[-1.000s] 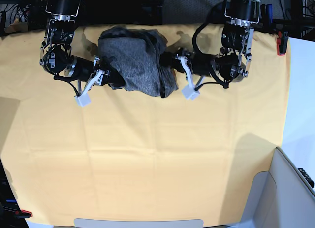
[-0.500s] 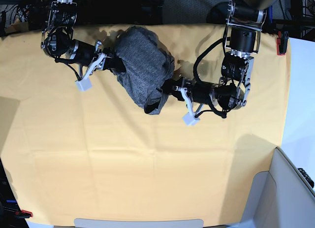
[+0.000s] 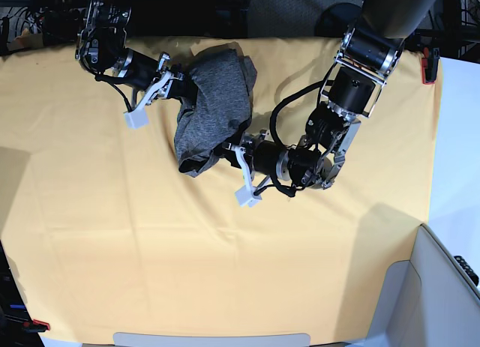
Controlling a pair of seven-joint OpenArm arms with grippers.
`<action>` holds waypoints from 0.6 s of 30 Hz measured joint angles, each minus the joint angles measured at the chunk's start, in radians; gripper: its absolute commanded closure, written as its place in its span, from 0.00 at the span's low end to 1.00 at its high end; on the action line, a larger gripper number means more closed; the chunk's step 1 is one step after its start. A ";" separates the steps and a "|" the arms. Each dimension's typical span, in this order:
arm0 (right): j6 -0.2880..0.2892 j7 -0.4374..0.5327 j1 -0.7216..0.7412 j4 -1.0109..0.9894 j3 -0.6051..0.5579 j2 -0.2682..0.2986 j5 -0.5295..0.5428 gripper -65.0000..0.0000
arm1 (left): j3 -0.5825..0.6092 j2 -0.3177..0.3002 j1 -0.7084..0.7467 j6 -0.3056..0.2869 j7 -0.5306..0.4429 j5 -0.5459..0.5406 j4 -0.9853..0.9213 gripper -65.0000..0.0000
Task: Fold the T-shirt properly
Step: 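Lift and rotate the bundle with both grippers, left gripper pulling it outward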
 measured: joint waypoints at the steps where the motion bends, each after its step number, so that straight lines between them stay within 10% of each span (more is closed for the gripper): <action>1: 0.000 0.000 -0.001 0.000 0.000 0.000 0.000 0.87 | 0.005 0.001 -0.013 -0.001 -0.003 -0.001 -0.015 1.00; 18: 0.015 0.029 -0.061 0.004 0.156 -0.023 0.065 0.87 | 0.014 0.006 -0.084 0.003 -0.040 0.008 -0.075 1.00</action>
